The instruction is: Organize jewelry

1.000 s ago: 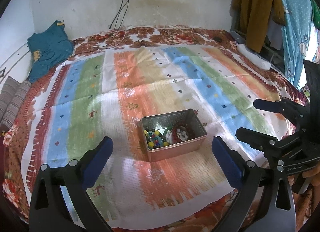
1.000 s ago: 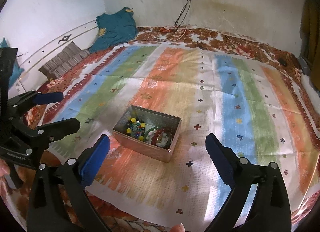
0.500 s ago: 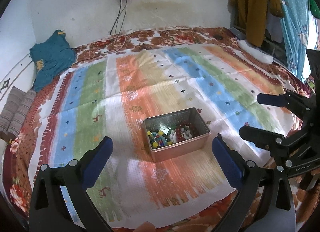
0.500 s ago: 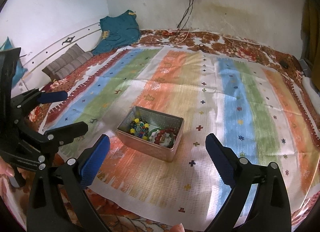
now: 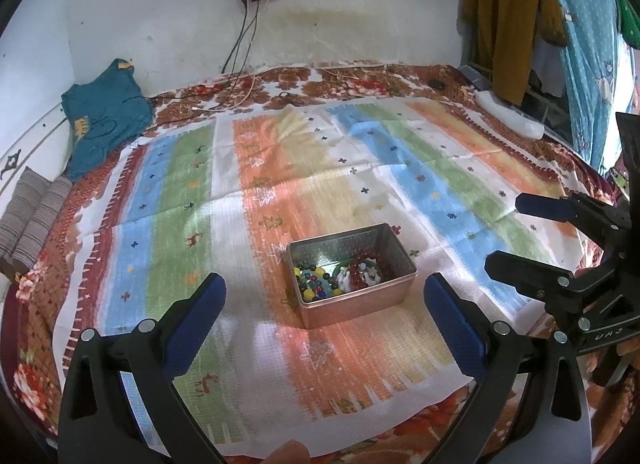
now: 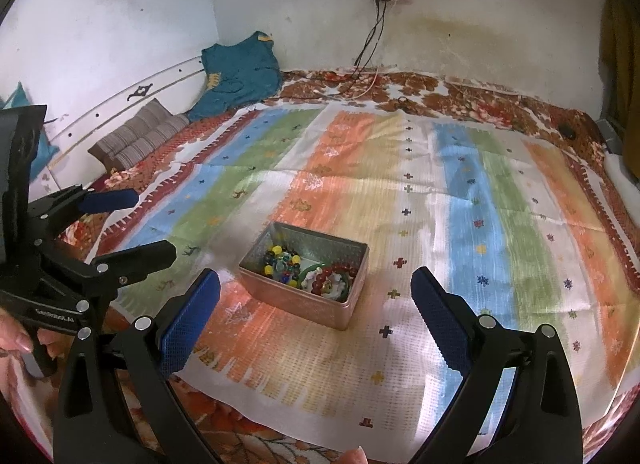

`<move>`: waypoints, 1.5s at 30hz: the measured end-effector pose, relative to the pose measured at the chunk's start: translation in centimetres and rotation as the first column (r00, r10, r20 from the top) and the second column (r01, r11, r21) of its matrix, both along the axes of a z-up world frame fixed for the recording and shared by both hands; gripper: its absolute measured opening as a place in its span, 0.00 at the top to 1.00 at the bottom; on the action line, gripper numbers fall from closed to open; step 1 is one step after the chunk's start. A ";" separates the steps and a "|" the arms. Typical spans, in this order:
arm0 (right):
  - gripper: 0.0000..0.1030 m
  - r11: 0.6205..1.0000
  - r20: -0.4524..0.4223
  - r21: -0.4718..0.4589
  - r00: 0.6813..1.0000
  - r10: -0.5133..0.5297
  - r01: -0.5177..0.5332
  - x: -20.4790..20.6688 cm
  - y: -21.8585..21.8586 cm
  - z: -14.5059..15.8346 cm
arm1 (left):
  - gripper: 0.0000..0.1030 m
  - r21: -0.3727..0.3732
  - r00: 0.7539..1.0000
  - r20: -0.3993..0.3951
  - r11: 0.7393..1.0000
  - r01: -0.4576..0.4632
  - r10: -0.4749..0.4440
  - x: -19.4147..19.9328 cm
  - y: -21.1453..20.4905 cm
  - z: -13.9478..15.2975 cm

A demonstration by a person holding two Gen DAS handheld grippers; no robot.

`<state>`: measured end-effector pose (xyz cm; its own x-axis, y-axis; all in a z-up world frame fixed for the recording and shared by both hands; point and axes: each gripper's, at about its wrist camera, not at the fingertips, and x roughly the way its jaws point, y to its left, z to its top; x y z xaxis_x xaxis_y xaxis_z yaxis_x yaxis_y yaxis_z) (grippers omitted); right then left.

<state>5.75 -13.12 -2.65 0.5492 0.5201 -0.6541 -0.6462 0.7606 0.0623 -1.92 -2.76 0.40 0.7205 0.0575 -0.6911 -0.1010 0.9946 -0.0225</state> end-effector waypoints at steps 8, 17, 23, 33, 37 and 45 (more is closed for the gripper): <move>0.06 1.000 0.010 0.016 1.000 -0.005 0.005 -0.2 -0.1 0.2 | 0.05 -0.003 1.000 0.004 1.000 -0.001 0.001 -0.1 -0.1 0.0; 0.06 1.000 0.020 0.017 1.000 -0.007 0.007 -0.3 -0.1 0.3 | 0.05 -0.002 1.000 0.006 1.000 0.000 0.000 -0.1 -0.2 0.0; 0.06 1.000 0.022 0.017 1.000 -0.005 0.004 -0.4 -0.1 0.3 | 0.05 0.006 0.999 0.034 1.000 0.015 -0.015 -0.4 -0.1 0.8; 0.06 1.000 0.040 0.026 0.999 0.003 -0.004 -0.5 -0.3 0.6 | 0.05 0.005 0.999 0.039 1.000 0.014 -0.014 -0.4 -0.1 0.8; 0.06 1.000 0.043 0.023 0.999 0.008 -0.009 -0.6 -0.2 0.6 | 0.05 0.002 0.999 0.048 1.000 0.007 -0.007 -0.4 0.0 1.1; 0.06 0.999 0.069 0.028 0.997 0.035 -0.037 -1.2 0.0 0.9 | 0.05 0.003 0.999 0.052 1.000 0.007 -0.008 -0.3 0.1 1.1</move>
